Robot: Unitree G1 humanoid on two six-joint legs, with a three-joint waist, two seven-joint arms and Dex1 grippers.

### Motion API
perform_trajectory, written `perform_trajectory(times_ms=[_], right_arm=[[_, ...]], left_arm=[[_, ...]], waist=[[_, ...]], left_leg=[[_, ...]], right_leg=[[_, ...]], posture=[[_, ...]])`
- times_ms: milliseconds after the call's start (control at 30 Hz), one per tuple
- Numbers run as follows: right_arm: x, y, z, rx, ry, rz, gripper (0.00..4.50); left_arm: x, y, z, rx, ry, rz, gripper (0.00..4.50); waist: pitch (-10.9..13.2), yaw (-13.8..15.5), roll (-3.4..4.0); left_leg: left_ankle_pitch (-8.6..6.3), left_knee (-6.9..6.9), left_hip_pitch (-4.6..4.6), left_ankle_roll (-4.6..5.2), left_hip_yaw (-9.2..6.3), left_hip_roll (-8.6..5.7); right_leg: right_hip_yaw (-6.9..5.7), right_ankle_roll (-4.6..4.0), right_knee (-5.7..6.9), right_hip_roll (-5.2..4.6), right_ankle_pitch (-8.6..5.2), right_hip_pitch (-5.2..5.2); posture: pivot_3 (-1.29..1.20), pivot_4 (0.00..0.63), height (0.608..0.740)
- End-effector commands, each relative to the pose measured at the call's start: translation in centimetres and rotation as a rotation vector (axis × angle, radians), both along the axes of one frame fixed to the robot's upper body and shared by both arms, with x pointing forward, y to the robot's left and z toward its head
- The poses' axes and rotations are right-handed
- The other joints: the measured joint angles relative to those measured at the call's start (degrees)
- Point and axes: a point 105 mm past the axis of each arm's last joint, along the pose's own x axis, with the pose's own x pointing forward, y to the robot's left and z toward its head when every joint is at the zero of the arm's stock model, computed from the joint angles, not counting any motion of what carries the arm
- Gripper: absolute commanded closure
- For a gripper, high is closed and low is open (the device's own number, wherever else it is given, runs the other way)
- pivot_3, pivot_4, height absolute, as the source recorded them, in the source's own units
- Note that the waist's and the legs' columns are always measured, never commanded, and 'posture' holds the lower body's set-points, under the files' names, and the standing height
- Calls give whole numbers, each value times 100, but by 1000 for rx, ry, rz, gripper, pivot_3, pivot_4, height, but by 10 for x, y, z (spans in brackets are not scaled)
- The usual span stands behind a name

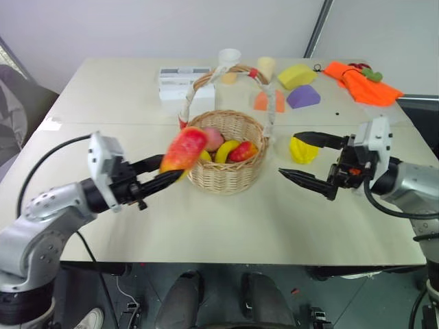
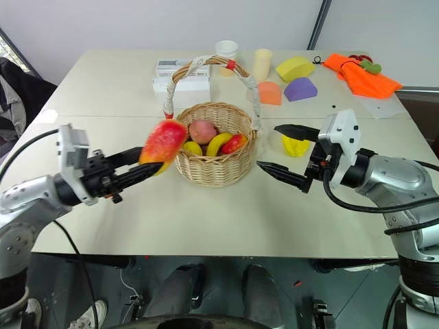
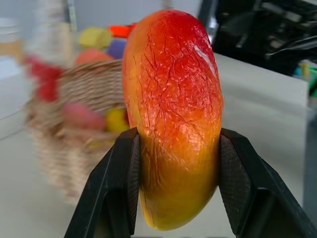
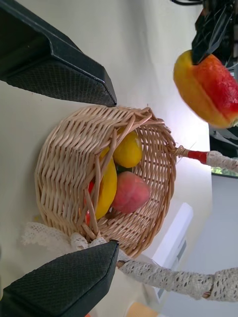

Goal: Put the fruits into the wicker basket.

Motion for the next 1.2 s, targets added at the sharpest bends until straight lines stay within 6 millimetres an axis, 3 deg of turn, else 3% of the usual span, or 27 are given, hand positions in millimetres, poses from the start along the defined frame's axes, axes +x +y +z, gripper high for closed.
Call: perform_trajectory(times_ms=[33, 200, 367, 567, 700, 800, 933, 1200], right_arm=[[-2, 2, 10, 5, -61, 7, 0], [-3, -1, 12, 9, -82, -39, 0], [3, -10, 2, -12, -27, -128, 0], [47, -30, -28, -13, -18, -449, 0], [77, -42, -42, 15, -9, -635, 0], [98, -51, -56, -28, -46, -762, 0], [104, -51, -73, -159, -103, -764, 0], [111, -46, -87, -180, -99, -764, 0]], left_arm=[[21, -27, 6, 62, -35, 8, 2775], [57, -54, 14, 193, -145, 27, 2775], [67, -52, 13, 224, -149, 27, 2775], [72, -40, 14, 245, -199, 54, 47], [63, -33, 21, 169, -214, 15, 47], [47, -18, 15, 129, -170, -26, 47], [34, -4, 13, 96, -139, -22, 47], [20, 0, 5, 92, -116, -26, 47]], waist=[[0, -11, -1], [1, -36, -2], [1, -74, -1], [1, -59, -2], [1, -65, 1], [1, -113, 1], [1, -148, 1], [1, -177, 1]], left_leg=[[0, 0, 0, 1, 1, 0], [-7, -5, 2, 15, 40, 2], [-14, -12, 3, 27, 47, 14], [-14, -6, -1, 27, 49, 15], [-13, -4, 2, 24, 51, 13], [-12, -6, 4, 23, 53, 14], [-12, -10, 1, 23, 58, 8], [-12, -7, 29, 24, 64, 9]], right_leg=[[0, 5, 0, 3, 3, 0], [9, 41, 3, 18, 20, -14], [14, 45, 9, 23, 21, -27], [17, 42, 12, 18, 20, -28], [30, 41, 18, 17, 20, -32], [43, 43, 31, 17, 21, -42], [52, 49, 56, 14, 18, -58], [64, 48, 61, 19, 17, -37]], posture=[[0, 150, 740], [0, 150, 740], [0, 150, 740], [0, 150, 740], [0, 150, 740], [0, 150, 740], [0, 150, 740], [0, 150, 740]])
